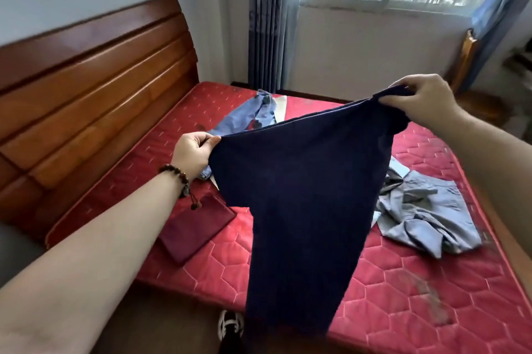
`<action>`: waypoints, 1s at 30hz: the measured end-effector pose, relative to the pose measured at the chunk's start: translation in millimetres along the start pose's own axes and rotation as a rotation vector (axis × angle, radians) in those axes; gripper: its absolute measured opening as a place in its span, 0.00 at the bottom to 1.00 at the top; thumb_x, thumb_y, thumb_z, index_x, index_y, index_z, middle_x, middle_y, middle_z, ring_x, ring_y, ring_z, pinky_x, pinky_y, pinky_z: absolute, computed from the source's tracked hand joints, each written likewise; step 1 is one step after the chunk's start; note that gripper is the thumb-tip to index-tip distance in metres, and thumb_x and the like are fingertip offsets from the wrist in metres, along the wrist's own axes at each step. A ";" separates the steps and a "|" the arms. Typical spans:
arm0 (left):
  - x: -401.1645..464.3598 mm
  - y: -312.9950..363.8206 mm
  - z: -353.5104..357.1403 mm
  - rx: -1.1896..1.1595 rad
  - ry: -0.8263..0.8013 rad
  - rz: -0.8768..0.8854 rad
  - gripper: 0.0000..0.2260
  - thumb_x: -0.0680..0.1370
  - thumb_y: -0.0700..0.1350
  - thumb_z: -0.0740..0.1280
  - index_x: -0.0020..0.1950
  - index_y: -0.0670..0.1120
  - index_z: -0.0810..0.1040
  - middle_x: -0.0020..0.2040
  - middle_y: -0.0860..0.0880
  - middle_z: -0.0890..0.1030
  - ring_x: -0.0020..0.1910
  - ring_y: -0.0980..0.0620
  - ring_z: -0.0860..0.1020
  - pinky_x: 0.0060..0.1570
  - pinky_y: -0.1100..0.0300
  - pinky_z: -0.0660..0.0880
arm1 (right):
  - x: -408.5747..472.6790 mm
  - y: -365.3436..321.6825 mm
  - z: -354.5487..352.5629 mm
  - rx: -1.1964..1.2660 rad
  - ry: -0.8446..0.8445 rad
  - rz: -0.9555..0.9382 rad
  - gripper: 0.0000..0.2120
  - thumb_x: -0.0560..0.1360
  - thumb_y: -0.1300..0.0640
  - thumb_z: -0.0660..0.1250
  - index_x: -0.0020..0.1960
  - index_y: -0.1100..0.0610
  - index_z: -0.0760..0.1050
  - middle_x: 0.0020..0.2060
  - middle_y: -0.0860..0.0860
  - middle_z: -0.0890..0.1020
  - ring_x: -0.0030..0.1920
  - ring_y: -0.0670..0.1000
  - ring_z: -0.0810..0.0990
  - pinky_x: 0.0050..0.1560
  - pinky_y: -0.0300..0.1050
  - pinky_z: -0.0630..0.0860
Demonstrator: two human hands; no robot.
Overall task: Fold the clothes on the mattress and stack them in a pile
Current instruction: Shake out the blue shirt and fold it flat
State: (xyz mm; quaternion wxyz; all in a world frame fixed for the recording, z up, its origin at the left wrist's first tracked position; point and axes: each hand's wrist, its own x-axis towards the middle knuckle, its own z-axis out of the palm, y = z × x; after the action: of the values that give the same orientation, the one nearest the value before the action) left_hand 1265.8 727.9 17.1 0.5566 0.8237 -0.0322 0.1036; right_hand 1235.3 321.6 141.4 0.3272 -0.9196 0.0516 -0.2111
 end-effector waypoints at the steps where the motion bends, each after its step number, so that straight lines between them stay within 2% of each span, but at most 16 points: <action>1: 6.7 -14.3 6.9 0.013 -0.003 -0.025 0.09 0.78 0.41 0.67 0.39 0.40 0.79 0.24 0.59 0.74 0.23 0.66 0.69 0.28 0.72 0.64 | 8.9 10.1 14.2 -0.023 -0.029 0.022 0.09 0.67 0.51 0.75 0.45 0.53 0.83 0.38 0.51 0.83 0.41 0.50 0.79 0.46 0.45 0.77; 2: 14.4 -29.9 14.5 0.020 -0.012 -0.054 0.09 0.78 0.41 0.68 0.39 0.41 0.80 0.23 0.60 0.74 0.23 0.66 0.69 0.27 0.73 0.64 | 18.4 21.7 30.9 -0.044 -0.057 0.049 0.10 0.67 0.51 0.76 0.46 0.53 0.83 0.39 0.52 0.82 0.41 0.51 0.79 0.47 0.47 0.78; 4: 33.4 -66.0 32.2 0.012 -0.049 -0.128 0.08 0.78 0.42 0.68 0.39 0.42 0.81 0.28 0.59 0.75 0.25 0.65 0.69 0.30 0.70 0.66 | 37.9 48.4 72.0 -0.081 -0.105 0.112 0.11 0.67 0.51 0.76 0.48 0.53 0.82 0.40 0.52 0.81 0.41 0.52 0.78 0.46 0.47 0.76; 7: 63.8 -133.8 62.3 0.001 -0.104 -0.266 0.07 0.77 0.43 0.69 0.47 0.39 0.83 0.33 0.55 0.78 0.29 0.66 0.72 0.35 0.66 0.71 | 61.1 95.9 148.6 -0.121 -0.187 0.207 0.10 0.68 0.54 0.76 0.48 0.54 0.82 0.42 0.53 0.81 0.42 0.52 0.77 0.44 0.43 0.73; 10: 90.0 -205.3 92.5 0.006 -0.183 -0.417 0.08 0.77 0.44 0.69 0.46 0.39 0.83 0.32 0.52 0.79 0.36 0.55 0.74 0.39 0.58 0.73 | 79.4 144.6 222.7 -0.172 -0.269 0.282 0.08 0.69 0.55 0.74 0.48 0.54 0.82 0.43 0.51 0.81 0.45 0.52 0.78 0.44 0.41 0.69; 13: 109.9 -269.1 124.9 0.040 -0.264 -0.519 0.08 0.78 0.45 0.68 0.42 0.42 0.82 0.37 0.45 0.78 0.38 0.50 0.73 0.39 0.54 0.73 | 97.8 191.5 287.7 -0.191 -0.358 0.347 0.07 0.70 0.58 0.74 0.48 0.56 0.82 0.46 0.54 0.83 0.47 0.54 0.80 0.48 0.47 0.76; 16: 128.8 -322.0 158.5 0.045 -0.277 -0.607 0.10 0.78 0.45 0.68 0.43 0.38 0.82 0.39 0.43 0.79 0.41 0.50 0.74 0.46 0.43 0.78 | 112.5 236.6 344.3 -0.208 -0.380 0.385 0.04 0.70 0.59 0.73 0.44 0.54 0.81 0.43 0.54 0.83 0.45 0.54 0.80 0.48 0.49 0.77; 17: 133.7 -337.7 169.3 0.050 -0.258 -0.619 0.11 0.78 0.45 0.68 0.43 0.37 0.82 0.39 0.43 0.79 0.40 0.50 0.74 0.47 0.43 0.78 | 117.0 252.1 361.7 -0.221 -0.384 0.388 0.04 0.70 0.59 0.73 0.44 0.52 0.81 0.43 0.53 0.83 0.44 0.54 0.80 0.47 0.48 0.77; 19: 143.3 -366.9 191.1 0.095 -0.221 -0.598 0.13 0.78 0.46 0.68 0.42 0.35 0.81 0.37 0.43 0.79 0.39 0.52 0.73 0.42 0.51 0.77 | 128.7 283.5 394.5 -0.241 -0.407 0.392 0.05 0.70 0.58 0.73 0.45 0.51 0.81 0.42 0.52 0.82 0.43 0.52 0.78 0.44 0.44 0.73; 21: 154.9 -390.3 210.2 0.167 -0.210 -0.551 0.15 0.79 0.46 0.67 0.41 0.34 0.80 0.35 0.42 0.78 0.38 0.54 0.71 0.36 0.56 0.70 | 141.5 312.2 423.4 -0.271 -0.442 0.387 0.06 0.70 0.56 0.73 0.47 0.51 0.81 0.41 0.52 0.81 0.42 0.52 0.77 0.43 0.43 0.70; 25: 186.6 -431.7 241.7 0.294 -0.157 -0.487 0.16 0.79 0.45 0.65 0.41 0.32 0.79 0.38 0.32 0.78 0.37 0.51 0.69 0.40 0.48 0.70 | 170.0 354.2 474.1 -0.268 -0.501 0.368 0.07 0.70 0.56 0.72 0.48 0.51 0.81 0.43 0.53 0.82 0.44 0.53 0.78 0.45 0.45 0.73; 28: 215.0 -452.3 263.5 0.288 -0.084 -0.495 0.14 0.80 0.45 0.65 0.43 0.35 0.81 0.38 0.37 0.80 0.39 0.50 0.72 0.37 0.59 0.69 | 194.5 377.3 505.5 -0.241 -0.450 0.348 0.08 0.70 0.57 0.71 0.49 0.52 0.80 0.44 0.53 0.82 0.47 0.56 0.79 0.47 0.48 0.74; 30: 231.0 -461.4 277.3 0.298 -0.049 -0.496 0.12 0.80 0.45 0.65 0.44 0.37 0.81 0.36 0.41 0.78 0.39 0.48 0.75 0.32 0.64 0.65 | 205.7 389.8 524.9 -0.328 -0.440 0.335 0.14 0.72 0.53 0.70 0.57 0.52 0.77 0.49 0.54 0.81 0.50 0.58 0.77 0.46 0.46 0.71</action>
State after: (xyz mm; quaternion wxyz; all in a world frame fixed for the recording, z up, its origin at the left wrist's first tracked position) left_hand 1606.3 660.8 -454.8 0.4367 0.8815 0.1720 -0.0521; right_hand 1660.0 273.8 -394.5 0.2081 -0.9625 0.1634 0.0606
